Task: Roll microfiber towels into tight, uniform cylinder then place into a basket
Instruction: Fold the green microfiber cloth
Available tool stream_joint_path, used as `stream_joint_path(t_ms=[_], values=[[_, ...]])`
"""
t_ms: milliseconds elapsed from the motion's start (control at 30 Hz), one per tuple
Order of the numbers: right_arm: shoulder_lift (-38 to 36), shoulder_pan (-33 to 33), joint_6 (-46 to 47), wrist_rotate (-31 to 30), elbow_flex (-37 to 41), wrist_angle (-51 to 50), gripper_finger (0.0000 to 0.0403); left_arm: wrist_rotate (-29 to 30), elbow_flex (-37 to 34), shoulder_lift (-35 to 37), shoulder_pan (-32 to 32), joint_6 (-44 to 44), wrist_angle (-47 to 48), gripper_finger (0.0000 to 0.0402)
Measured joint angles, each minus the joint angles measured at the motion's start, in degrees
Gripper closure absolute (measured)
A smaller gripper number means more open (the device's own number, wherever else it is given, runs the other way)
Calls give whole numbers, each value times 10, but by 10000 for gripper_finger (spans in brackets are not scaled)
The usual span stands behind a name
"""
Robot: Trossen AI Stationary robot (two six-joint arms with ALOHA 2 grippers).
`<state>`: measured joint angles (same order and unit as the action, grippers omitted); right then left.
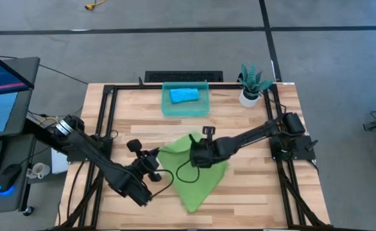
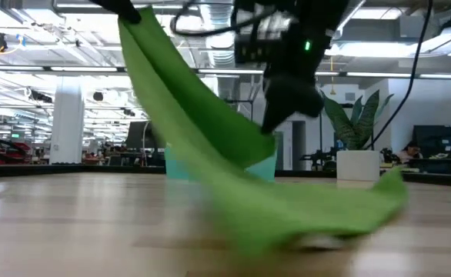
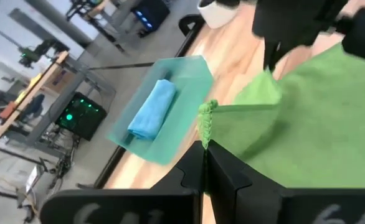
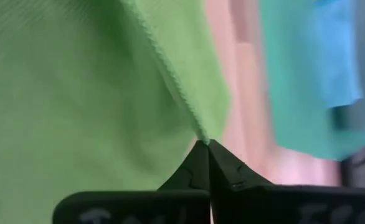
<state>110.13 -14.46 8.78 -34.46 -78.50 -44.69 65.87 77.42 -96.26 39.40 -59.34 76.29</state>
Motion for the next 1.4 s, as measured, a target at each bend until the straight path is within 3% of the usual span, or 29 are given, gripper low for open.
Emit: stream_joint_path(t_ms=[167, 333, 667, 867, 1133, 1400], values=[[0, -44, 52, -57, -80, -128, 399, -9, 16, 43, 0, 86, -1, 401], [0, -86, 122, -102, -168, -262, 396, 21, 34, 79, 0, 154, -2, 401], [0, -151, 189, -107, -329, -426, 397, 6, 104, 89, 2, 256, -5, 401], [0, -188, 184, -80, -430, -454, 399, -96, 177, 89, 2, 255, -14, 401], [-1, -229, 196, -25, -548, -453, 400, -239, 284, 89, 2, 131, -17, 401], [-11, -271, 292, 14, -563, -453, 399, -365, 304, 89, 4, 60, -123, 401]])
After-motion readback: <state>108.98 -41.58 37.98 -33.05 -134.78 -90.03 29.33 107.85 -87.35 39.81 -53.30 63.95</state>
